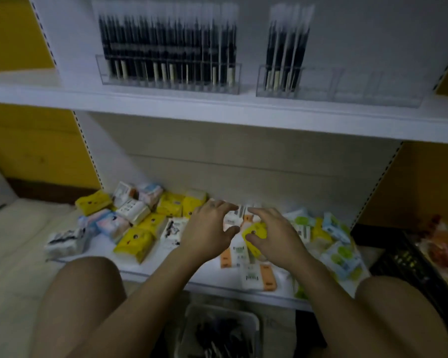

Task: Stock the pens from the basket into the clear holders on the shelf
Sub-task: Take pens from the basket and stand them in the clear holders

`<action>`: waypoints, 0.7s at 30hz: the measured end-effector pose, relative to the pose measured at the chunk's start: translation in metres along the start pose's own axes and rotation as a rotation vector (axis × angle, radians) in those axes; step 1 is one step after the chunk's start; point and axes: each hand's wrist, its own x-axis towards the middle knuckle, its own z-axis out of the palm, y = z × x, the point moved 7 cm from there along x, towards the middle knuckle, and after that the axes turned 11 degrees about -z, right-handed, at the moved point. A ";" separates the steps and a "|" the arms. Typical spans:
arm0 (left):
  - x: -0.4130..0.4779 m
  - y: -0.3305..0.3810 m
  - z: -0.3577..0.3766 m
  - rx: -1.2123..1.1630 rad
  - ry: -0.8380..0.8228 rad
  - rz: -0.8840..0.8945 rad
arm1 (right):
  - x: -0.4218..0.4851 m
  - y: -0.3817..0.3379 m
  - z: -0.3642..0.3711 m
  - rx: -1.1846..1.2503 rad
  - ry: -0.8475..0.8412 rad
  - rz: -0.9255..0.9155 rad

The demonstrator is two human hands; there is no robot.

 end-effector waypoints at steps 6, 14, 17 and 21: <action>-0.022 -0.038 0.079 -0.002 -0.206 -0.102 | -0.023 0.042 0.080 0.043 -0.217 0.101; -0.054 -0.079 0.160 0.009 -0.488 -0.253 | -0.060 0.080 0.165 0.176 -0.442 0.281; -0.066 -0.097 0.178 -0.006 -0.578 -0.349 | -0.072 0.088 0.186 0.177 -0.527 0.323; -0.079 -0.119 0.199 -0.005 -0.672 -0.435 | -0.082 0.090 0.212 0.235 -0.636 0.322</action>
